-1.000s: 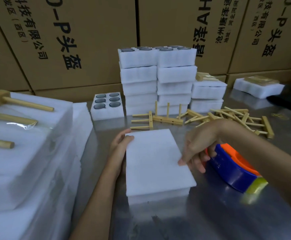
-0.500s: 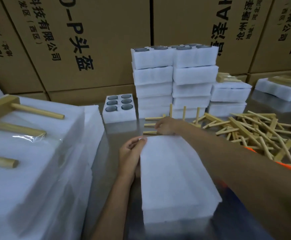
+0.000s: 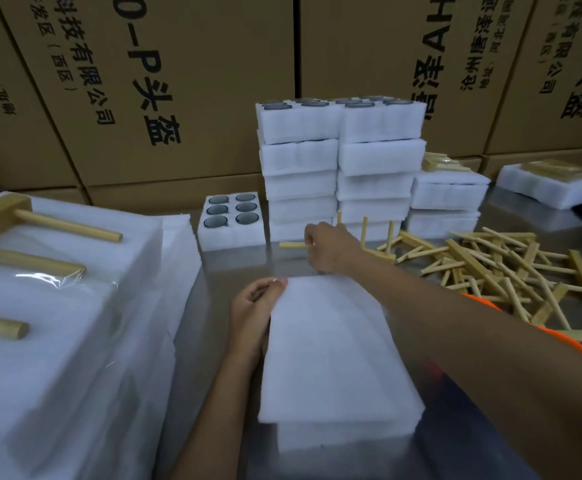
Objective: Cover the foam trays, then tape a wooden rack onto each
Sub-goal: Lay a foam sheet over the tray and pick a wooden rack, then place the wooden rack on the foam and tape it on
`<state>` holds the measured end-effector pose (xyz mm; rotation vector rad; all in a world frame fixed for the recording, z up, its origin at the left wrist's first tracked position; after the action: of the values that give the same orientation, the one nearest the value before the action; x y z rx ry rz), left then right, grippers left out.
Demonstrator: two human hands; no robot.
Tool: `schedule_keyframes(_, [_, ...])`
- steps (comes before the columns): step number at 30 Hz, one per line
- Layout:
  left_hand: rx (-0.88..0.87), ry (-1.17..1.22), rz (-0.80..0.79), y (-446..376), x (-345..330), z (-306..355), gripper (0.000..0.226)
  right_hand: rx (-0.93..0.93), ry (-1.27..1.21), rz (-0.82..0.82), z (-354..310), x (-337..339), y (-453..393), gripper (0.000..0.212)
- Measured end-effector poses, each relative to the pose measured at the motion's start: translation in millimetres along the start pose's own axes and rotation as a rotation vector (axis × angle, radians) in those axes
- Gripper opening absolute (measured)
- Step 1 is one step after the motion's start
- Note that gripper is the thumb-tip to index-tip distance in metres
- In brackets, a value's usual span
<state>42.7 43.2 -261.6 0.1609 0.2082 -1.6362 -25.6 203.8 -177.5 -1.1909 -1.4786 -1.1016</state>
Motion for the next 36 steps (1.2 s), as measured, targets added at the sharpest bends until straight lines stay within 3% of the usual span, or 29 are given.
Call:
schedule_keyframes(4, [0.019,-0.014,0.0,2,0,2,0.01,0.069,-0.138,0.349,-12,50,29,0.012])
schedule_keyframes(6, [0.019,-0.035,0.002,4,-1,3,0.011,0.063,-0.304,0.404,-13,69,48,0.007])
schedule_keyframes(8, [0.007,-0.046,0.03,7,-1,5,0.01,0.036,-0.66,0.334,-8,77,69,0.011])
schedule_keyframes(12, [0.092,0.111,0.01,11,-6,5,0.033,0.049,-1.498,0.065,-18,42,129,0.009])
schedule_keyframes(15, [0.086,0.229,-0.047,10,-8,8,0.041,-0.038,-1.853,0.086,-27,-15,176,0.008])
schedule_keyframes(17, [0.071,0.241,-0.105,12,-9,9,0.033,-0.086,-2.043,0.097,-31,-42,196,0.004])
schedule_keyframes(19, [0.048,0.2,-0.157,14,-10,9,0.022,-0.098,-2.123,0.112,-35,-50,204,0.014])
schedule_keyframes(23, [-0.063,-0.051,-0.044,13,-5,11,0.02,0.002,-1.967,0.04,-50,-43,216,0.013])
schedule_keyframes(27, [-0.064,-0.143,-0.021,11,-6,7,0.018,-0.068,-1.581,-0.074,-46,-40,228,0.014])
schedule_keyframes(29, [-0.063,-0.143,-0.01,11,-6,7,0.018,-0.065,-1.512,-0.112,-39,-34,231,0.015])
schedule_keyframes(32, [-0.074,-0.134,-0.021,11,-5,7,0.018,-0.125,-1.31,0.063,-17,-22,235,0.016])
schedule_keyframes(36, [-0.098,-0.134,-0.022,12,-8,10,0.02,-0.048,-0.57,0.426,0,-14,242,0.015])
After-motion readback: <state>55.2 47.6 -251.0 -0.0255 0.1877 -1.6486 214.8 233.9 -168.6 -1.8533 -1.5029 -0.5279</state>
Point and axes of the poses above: each hand's wrist, its own y-axis away from the middle knuckle, its own x-axis out of the back of the hand, z = x × y, the point moved 4 cm from there along -y, towards the middle knuckle, and after that the axes turned 11 degrees about -z, right-handed, at the moved point
